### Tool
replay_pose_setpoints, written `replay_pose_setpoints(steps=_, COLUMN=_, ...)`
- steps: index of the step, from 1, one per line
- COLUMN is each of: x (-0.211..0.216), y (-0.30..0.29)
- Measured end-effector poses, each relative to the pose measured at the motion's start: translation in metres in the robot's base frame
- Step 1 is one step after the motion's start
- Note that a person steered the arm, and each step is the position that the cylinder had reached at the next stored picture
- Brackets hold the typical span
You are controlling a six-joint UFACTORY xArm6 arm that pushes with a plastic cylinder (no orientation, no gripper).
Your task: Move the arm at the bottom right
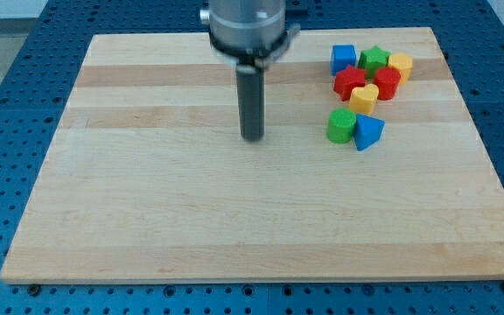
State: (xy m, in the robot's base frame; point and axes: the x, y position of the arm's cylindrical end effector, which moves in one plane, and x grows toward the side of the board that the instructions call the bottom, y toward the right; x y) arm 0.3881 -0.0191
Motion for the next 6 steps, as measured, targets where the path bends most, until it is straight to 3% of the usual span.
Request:
replay_pose_setpoints(steps=1, x=-0.027, y=-0.001)
replay_pose_setpoints(steps=4, x=-0.025, y=-0.001)
replay_pose_setpoints(steps=5, x=0.057, y=0.015)
replay_pose_setpoints(steps=6, x=0.145, y=0.075)
